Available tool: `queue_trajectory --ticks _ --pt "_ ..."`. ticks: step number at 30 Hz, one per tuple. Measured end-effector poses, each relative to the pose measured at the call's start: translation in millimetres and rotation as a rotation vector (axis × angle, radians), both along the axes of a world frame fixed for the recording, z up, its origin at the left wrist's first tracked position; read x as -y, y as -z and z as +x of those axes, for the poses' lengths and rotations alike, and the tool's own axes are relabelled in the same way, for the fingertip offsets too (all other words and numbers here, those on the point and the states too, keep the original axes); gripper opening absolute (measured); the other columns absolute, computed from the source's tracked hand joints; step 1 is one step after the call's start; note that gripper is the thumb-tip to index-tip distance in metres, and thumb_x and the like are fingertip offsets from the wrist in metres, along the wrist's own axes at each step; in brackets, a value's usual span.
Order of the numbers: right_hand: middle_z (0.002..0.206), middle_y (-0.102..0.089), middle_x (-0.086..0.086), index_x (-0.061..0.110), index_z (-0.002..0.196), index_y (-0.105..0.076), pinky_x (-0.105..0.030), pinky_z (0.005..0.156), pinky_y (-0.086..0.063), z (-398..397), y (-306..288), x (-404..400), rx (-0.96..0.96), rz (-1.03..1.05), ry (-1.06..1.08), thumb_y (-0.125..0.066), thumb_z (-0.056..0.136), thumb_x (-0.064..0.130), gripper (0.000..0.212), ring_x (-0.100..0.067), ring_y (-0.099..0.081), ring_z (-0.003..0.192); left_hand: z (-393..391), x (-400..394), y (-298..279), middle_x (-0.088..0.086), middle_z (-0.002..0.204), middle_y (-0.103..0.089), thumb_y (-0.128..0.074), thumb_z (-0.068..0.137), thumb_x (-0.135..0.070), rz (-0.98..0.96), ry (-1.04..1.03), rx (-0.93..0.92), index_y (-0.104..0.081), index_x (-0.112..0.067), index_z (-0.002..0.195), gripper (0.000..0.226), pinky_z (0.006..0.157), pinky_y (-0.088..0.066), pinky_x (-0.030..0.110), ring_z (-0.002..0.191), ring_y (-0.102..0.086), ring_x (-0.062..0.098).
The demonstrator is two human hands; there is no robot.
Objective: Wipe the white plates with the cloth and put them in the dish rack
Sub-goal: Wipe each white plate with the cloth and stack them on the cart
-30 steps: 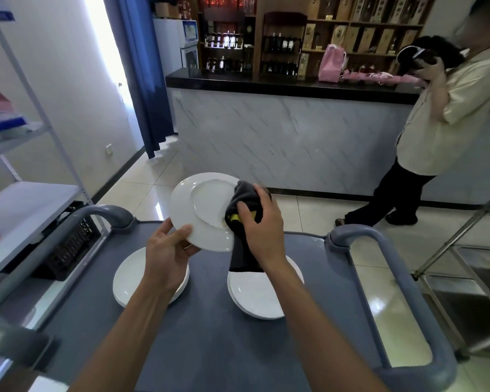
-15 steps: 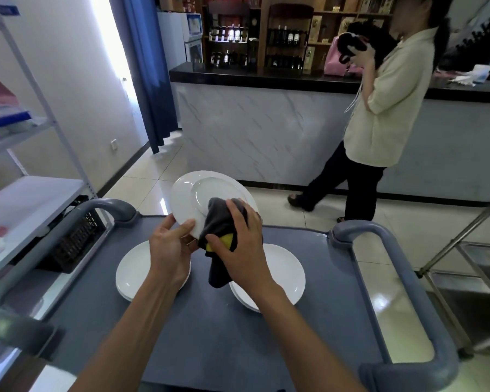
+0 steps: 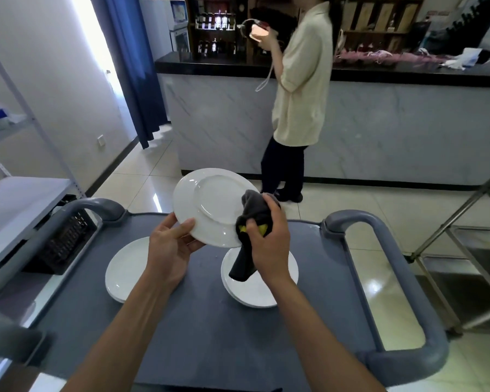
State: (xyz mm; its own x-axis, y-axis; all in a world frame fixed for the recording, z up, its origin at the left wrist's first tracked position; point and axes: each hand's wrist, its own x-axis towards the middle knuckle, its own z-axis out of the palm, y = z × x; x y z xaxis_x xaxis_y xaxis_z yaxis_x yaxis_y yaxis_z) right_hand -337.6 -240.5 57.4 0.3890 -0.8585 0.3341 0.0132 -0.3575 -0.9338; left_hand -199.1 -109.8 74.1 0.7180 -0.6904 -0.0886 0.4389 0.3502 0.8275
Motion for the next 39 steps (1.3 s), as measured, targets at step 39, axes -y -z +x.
queue_trajectory --ticks 39 --pt "0.151 -0.039 0.006 0.029 0.141 -0.05 -0.002 0.108 -0.023 -100.9 36.9 58.8 -0.275 -0.134 0.209 -0.061 0.094 0.01 0.052 -0.006 -0.037 0.137 -45.0 59.0 61.7 0.001 0.08 -0.077 -0.072 0.065 0.013 0.582 0.09 1.912 -0.078 -0.012 0.095 0.04 0.042 -0.052 0.03 0.061 -0.071 0.028"
